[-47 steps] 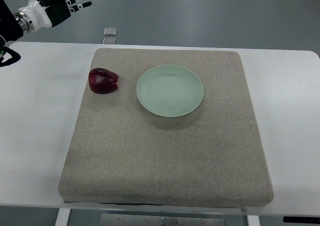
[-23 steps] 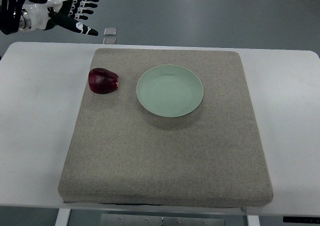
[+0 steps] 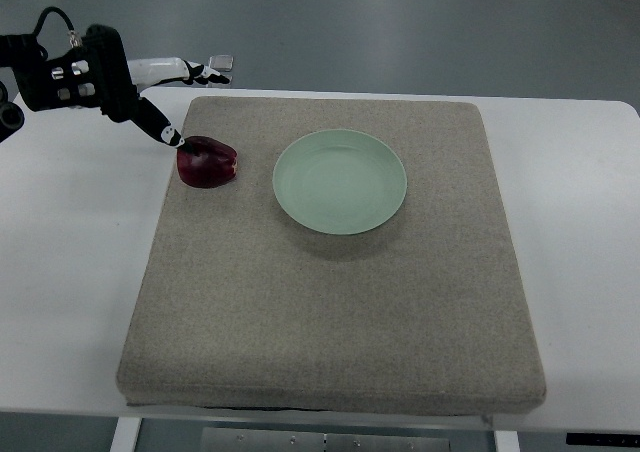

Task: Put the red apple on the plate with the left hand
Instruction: 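Lower the left hand over the red apple and close fingers around it, then lift the red apple with the left hand and carry it up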

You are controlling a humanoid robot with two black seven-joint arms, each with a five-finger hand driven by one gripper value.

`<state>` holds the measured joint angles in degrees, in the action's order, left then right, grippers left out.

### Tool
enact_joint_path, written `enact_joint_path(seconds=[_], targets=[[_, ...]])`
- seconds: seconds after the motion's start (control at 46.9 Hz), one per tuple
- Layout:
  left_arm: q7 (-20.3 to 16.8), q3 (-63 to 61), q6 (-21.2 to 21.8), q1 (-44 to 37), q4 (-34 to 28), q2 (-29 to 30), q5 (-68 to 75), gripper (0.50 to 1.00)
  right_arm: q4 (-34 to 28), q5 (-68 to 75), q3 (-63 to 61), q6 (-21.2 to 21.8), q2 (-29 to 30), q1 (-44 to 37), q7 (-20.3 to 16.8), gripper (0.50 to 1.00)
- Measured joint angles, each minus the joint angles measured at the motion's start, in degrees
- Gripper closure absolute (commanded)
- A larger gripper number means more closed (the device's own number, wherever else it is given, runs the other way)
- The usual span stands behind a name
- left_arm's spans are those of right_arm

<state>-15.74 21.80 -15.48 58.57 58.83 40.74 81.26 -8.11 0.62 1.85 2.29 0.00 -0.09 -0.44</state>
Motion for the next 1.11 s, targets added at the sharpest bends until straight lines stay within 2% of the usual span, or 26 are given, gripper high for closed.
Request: enact_joint_path(seconds=[0.149, 0.534, 0.598, 0.662, 0.747, 0.832, 0.875, 0.96, 1.067, 1.11], targets=[[-0.1, -0.6, 5.0, -4.3, 0.7, -0.6, 6.3, 0.508, 0.0, 0.0, 0.0, 0.0, 0.0, 0.0, 0.0, 0.568], [0.0, -0.7, 5.6, -5.0, -2.0, -3.8, 7.5, 0.506, 0.0, 0.0, 0.0, 0.0, 0.0, 0.0, 0.0, 0.568], [0.0, -0.7, 5.6, -4.9, -2.3, -4.1, 7.5, 0.518, 0.0, 0.0, 0.0, 0.0, 0.0, 0.0, 0.0, 0.568], [0.0, -0.7, 5.6, -4.6, -2.3, -4.1, 7.5, 0.566, 0.0, 0.0, 0.0, 0.0, 0.0, 0.0, 0.0, 0.568], [0.0, -0.8, 5.6, -4.3, -2.2, -4.1, 7.6, 0.686, 0.0, 0.0, 0.0, 0.0, 0.0, 0.0, 0.0, 0.568], [-0.1, -0.8, 5.6, -4.3, -1.9, -4.1, 7.7, 0.737, 0.0, 0.0, 0.0, 0.0, 0.0, 0.0, 0.0, 0.568], [-0.1, -0.9, 5.6, -4.3, -1.9, -4.1, 7.7, 0.788, 0.0, 0.0, 0.0, 0.0, 0.0, 0.0, 0.0, 0.568], [-0.1, -1.0, 5.5, -4.2, -1.9, -4.0, 7.8, 0.855, 0.0, 0.0, 0.0, 0.0, 0.0, 0.0, 0.0, 0.568], [-0.1, -1.1, 5.4, -4.0, -1.9, -3.9, 8.0, 0.998, 0.0, 0.0, 0.0, 0.0, 0.0, 0.0, 0.0, 0.568], [-0.1, -1.1, 5.2, -3.5, -1.9, -3.7, 8.1, 1.0, 0.0, 0.0, 0.0, 0.0, 0.0, 0.0, 0.0, 0.57]])
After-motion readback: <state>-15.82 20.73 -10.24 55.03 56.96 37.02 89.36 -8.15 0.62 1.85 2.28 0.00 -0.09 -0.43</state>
